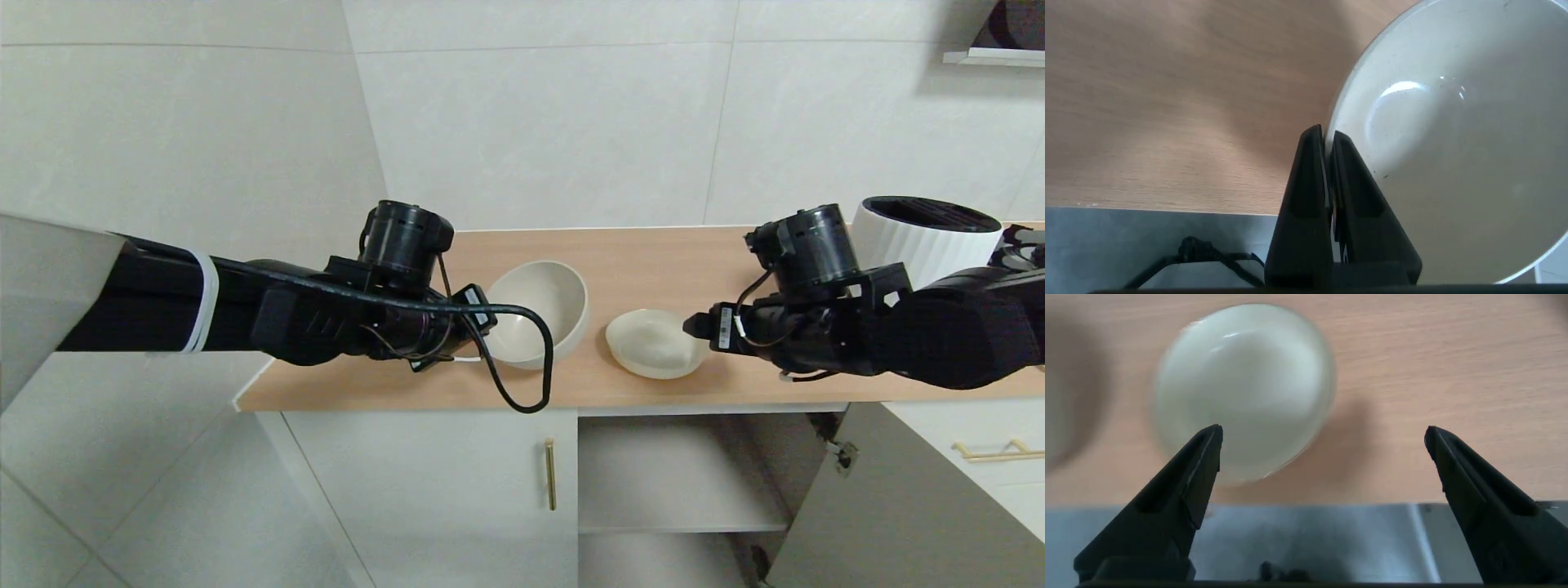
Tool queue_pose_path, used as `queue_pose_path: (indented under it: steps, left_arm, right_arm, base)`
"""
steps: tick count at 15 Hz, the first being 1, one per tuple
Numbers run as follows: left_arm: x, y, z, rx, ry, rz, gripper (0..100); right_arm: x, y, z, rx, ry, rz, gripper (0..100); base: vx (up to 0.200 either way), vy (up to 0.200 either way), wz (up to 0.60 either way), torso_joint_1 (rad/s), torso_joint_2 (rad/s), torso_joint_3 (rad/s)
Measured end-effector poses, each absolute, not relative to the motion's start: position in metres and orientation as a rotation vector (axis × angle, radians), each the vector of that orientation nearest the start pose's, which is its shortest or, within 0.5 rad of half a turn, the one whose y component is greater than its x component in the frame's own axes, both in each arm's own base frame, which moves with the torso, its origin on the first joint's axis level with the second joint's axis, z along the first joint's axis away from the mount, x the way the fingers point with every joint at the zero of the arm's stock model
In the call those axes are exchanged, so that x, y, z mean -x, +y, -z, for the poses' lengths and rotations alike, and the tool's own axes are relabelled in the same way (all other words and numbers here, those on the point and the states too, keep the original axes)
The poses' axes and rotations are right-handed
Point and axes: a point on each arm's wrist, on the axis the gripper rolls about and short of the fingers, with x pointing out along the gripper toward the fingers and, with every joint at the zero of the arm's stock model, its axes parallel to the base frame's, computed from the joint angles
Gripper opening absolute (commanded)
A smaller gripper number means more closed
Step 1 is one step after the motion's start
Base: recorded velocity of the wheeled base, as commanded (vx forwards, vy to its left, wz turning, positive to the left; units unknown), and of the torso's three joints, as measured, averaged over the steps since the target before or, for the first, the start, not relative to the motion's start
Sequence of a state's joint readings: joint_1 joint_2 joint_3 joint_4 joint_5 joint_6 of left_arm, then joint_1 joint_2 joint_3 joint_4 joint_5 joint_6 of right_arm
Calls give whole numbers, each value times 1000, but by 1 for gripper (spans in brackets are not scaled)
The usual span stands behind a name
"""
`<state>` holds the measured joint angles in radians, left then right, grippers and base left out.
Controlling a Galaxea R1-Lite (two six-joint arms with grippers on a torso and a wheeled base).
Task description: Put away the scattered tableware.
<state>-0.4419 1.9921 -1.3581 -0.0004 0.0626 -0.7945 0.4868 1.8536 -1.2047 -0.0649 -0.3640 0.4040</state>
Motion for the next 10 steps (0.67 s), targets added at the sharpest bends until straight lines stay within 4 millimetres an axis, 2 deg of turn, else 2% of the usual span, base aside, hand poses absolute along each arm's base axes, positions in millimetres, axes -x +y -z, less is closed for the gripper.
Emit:
queue_pose_path:
  steps: [6, 10]
  left_arm:
    - [-351, -165, -176, 603, 712, 109, 0]
    - [-350, -165, -177, 603, 710, 110, 0]
  right_arm:
    - [-345, 171, -157, -154, 515, 27, 100]
    - [-353, 169, -143, -144, 541, 44, 100]
  base:
    - [0, 0, 0, 0, 0, 0]
    - [0, 0, 0, 0, 0, 0]
